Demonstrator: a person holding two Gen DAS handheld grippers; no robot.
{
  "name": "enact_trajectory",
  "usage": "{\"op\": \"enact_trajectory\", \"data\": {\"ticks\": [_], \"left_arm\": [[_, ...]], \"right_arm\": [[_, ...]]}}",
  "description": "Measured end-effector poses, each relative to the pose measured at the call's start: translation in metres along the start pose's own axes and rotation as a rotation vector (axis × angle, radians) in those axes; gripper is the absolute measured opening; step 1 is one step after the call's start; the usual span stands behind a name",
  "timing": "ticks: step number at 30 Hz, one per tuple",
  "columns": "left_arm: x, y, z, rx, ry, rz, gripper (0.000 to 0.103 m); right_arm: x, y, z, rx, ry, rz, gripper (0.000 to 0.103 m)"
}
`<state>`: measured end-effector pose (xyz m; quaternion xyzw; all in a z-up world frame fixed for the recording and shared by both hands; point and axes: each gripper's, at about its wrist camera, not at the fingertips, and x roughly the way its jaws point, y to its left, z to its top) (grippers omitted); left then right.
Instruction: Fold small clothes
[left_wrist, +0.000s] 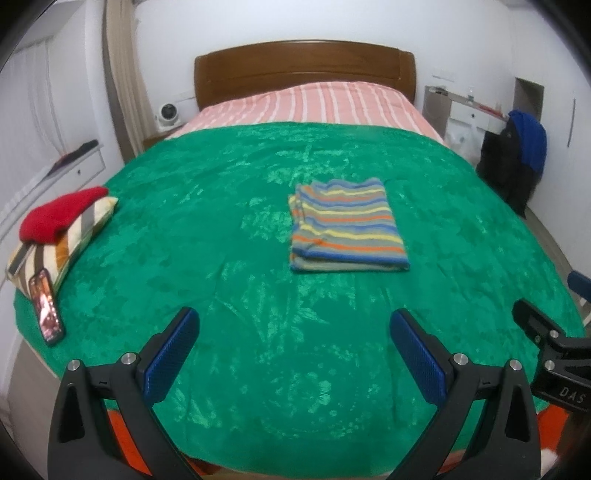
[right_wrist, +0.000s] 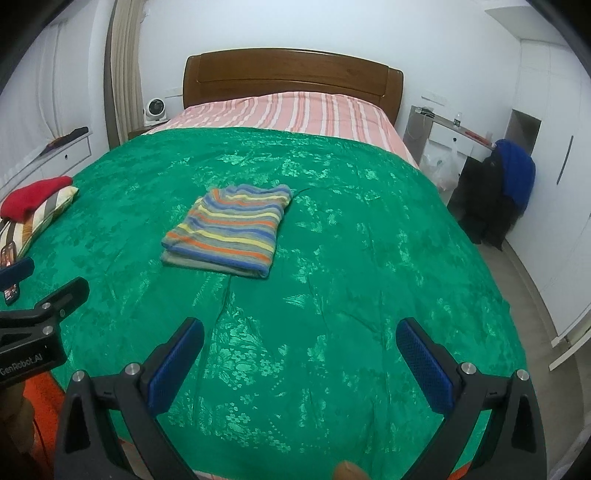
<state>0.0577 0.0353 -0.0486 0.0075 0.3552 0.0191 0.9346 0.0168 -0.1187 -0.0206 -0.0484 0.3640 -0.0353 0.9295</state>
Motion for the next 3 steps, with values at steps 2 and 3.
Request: {"op": "enact_trajectory", "data": {"ticks": [2, 3], "left_arm": [[-0.0002, -0.0013, -0.0006, 0.006, -0.006, 0.013, 0.103], [-0.0005, -0.0021, -0.0009, 0.014, -0.009, 0.015, 0.103]], "right_arm": [[0.0006, -0.0011, 0.0001, 0.005, 0.0, -0.002, 0.102], [0.0006, -0.0015, 0.0007, 0.007, 0.0, -0.001, 0.103]]}}
